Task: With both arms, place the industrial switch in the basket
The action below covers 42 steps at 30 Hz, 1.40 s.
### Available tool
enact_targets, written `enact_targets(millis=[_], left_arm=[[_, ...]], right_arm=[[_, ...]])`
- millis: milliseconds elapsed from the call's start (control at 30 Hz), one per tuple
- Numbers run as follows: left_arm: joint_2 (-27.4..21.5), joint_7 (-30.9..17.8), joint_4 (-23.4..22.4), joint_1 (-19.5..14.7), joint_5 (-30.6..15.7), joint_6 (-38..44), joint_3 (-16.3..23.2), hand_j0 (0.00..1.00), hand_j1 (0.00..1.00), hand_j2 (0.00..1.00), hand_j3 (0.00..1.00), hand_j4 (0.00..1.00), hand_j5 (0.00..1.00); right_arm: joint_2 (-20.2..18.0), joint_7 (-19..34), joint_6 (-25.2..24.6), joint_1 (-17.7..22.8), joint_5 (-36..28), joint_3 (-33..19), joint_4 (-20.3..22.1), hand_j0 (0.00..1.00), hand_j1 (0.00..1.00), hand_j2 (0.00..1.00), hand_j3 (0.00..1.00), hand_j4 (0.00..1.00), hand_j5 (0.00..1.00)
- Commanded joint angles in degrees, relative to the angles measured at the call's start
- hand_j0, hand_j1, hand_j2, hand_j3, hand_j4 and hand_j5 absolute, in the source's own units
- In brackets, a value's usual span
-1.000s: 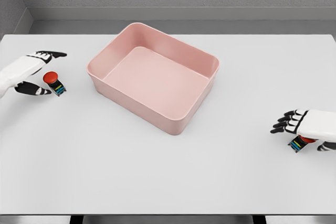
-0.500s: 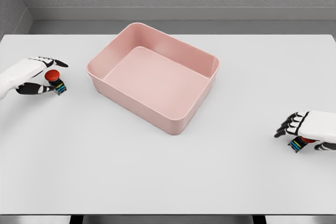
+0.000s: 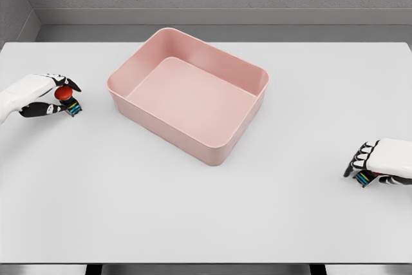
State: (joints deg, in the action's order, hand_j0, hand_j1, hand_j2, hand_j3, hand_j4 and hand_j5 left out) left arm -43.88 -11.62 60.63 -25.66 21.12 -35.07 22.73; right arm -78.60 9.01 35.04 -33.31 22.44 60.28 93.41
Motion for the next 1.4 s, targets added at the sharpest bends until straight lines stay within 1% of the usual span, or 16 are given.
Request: enact_targets(millis=[0, 33, 67, 100, 333, 400, 500, 667, 700, 867, 933, 1033, 1133, 1167, 1267, 1367], left_arm=[[-0.15, 0.02, 0.28, 0.00, -0.55, 0.07, -0.06, 0.55, 0.55, 0.55, 0.55, 0.55, 0.55], [-0.15, 0.02, 0.63, 0.00, -0.55, 0.07, -0.06, 0.55, 0.55, 0.55, 0.55, 0.55, 0.55], [-0.32, 0.02, 1.42, 0.00, -0.55, 0.07, -0.15, 0.52, 0.52, 0.52, 0.52, 0.52, 0.52], [-0.32, 0.02, 1.60, 0.00, -0.64, 0.07, -0.15, 0.50, 0.50, 0.50, 0.50, 0.50, 0.50], [-0.32, 0.02, 2.57, 0.26, -0.64, 0.07, -0.23, 0.50, 0.50, 0.50, 0.50, 0.50, 0.50], [-0.32, 0.02, 2.74, 0.44, -2.04, 0.07, -0.23, 0.50, 0.50, 0.50, 0.50, 0.50, 0.50], [-0.32, 0.02, 3.36, 0.44, -2.22, 0.07, -0.23, 0.50, 0.50, 0.50, 0.50, 0.50, 0.50], [-1.20, 0.02, 3.71, 0.35, -2.31, 0.07, -0.50, 0.50, 0.50, 0.50, 0.50, 0.50, 0.50], [-1.38, 0.02, 3.89, 0.35, -3.27, 0.07, -0.41, 0.51, 0.51, 0.51, 0.51, 0.51, 0.51], [-2.43, -0.25, 4.15, 0.44, -3.63, 0.07, -0.50, 0.51, 0.51, 0.51, 0.51, 0.51, 0.51], [-3.49, -0.25, 4.24, 0.44, -4.68, 0.07, -0.50, 0.51, 0.51, 0.51, 0.51, 0.51, 0.51], [-4.37, -0.25, 5.38, 0.35, -4.77, 0.07, -0.50, 0.51, 0.51, 0.51, 0.51, 0.51, 0.51], [-4.89, -0.25, 5.47, 0.35, -5.74, 0.07, -0.58, 0.51, 0.51, 0.51, 0.51, 0.51, 0.51], [-4.98, -0.25, 5.38, 0.26, -6.09, 0.07, -0.59, 0.51, 0.51, 0.51, 0.51, 0.51, 0.51], [-5.51, -0.25, 5.38, -0.09, -6.53, 0.07, -0.67, 0.51, 0.51, 0.51, 0.51, 0.51, 0.51], [-5.60, -0.25, 5.38, -0.26, -6.53, 0.07, -1.64, 0.51, 0.51, 0.51, 0.51, 0.51, 0.51]], right_arm=[[-0.15, 0.04, -0.04, 0.00, -0.29, 0.01, 0.01, 0.65, 0.65, 0.65, 0.65, 0.65, 0.65], [-0.06, 0.04, -0.04, 0.00, -0.29, -0.08, 0.01, 0.64, 0.64, 0.64, 0.64, 0.64, 0.64], [-0.06, 0.04, -0.04, 0.00, -0.29, 0.01, 0.01, 0.64, 0.64, 0.64, 0.64, 0.64, 0.64], [-0.06, 0.04, -0.04, 0.00, -0.29, 0.01, 0.01, 0.60, 0.60, 0.60, 0.60, 0.60, 0.60], [0.12, 0.04, -0.04, 0.00, -0.29, -0.08, 0.01, 0.57, 0.57, 0.57, 0.57, 0.57, 0.57], [0.03, -0.05, -0.04, 0.00, -0.29, -0.17, -0.07, 0.56, 0.56, 0.56, 0.56, 0.56, 0.56], [0.12, -0.05, -0.04, 0.00, -0.38, -0.52, -0.07, 0.54, 0.54, 0.54, 0.54, 0.54, 0.54], [0.20, -0.05, -0.04, -0.08, -0.56, -2.89, -0.07, 0.53, 0.53, 0.53, 0.53, 0.53, 0.53], [0.20, -0.05, -0.04, -0.08, -0.65, -3.51, -0.07, 0.53, 0.53, 0.53, 0.53, 0.53, 0.53], [1.52, 0.13, -0.04, -0.44, -0.65, -5.53, 0.01, 0.52, 0.52, 0.52, 0.52, 0.52, 0.52], [1.79, 0.13, -0.04, -0.61, -0.65, -7.11, -0.07, 0.52, 0.52, 0.52, 0.52, 0.52, 0.52], [2.75, 0.22, -0.04, -0.70, -0.65, -8.25, 0.01, 0.52, 0.52, 0.52, 0.52, 0.52, 0.52], [2.93, 0.22, -0.04, -1.31, -0.65, -8.34, 0.01, 0.51, 0.51, 0.51, 0.51, 0.51, 0.51], [2.93, 0.22, -0.04, -1.58, -0.65, -8.34, 0.01, 0.49, 0.49, 0.49, 0.49, 0.49, 0.49], [2.93, 0.22, -0.04, -1.67, -0.73, -8.34, 0.01, 0.47, 0.47, 0.47, 0.47, 0.47, 0.47], [3.81, 0.22, -0.04, -2.02, -0.73, -8.34, 0.01, 0.46, 0.46, 0.46, 0.46, 0.46, 0.46]])
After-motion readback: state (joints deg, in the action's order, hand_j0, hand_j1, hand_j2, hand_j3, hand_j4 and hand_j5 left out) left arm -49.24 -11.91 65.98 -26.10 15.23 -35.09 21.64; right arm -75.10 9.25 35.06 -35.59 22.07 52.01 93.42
